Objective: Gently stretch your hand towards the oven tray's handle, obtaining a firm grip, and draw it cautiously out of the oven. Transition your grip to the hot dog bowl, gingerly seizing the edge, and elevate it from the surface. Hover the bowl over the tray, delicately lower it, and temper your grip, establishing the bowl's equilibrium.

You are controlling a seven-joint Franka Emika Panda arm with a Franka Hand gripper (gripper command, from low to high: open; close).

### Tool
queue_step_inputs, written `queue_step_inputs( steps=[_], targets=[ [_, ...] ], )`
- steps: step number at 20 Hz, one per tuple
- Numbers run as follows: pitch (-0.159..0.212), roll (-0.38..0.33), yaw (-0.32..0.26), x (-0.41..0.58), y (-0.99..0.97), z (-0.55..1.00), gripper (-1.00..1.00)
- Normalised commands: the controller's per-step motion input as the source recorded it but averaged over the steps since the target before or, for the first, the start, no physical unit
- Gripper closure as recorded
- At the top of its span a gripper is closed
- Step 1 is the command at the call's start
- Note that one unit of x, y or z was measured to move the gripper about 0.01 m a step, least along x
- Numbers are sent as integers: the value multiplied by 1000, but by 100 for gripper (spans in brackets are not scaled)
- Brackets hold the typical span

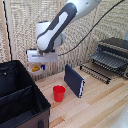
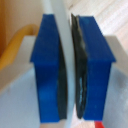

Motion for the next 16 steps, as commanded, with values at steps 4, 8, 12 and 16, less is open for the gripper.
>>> queue_step_inputs(
  steps=[4,8,12,16],
  targets=[
    [20,-17,-142,0,0,1000,100],
    [75,-9,-179,0,-114,986,100],
    [143,0,-268,9,-327,731,100],
    [106,0,-336,0,-231,556,100]
  ],
)
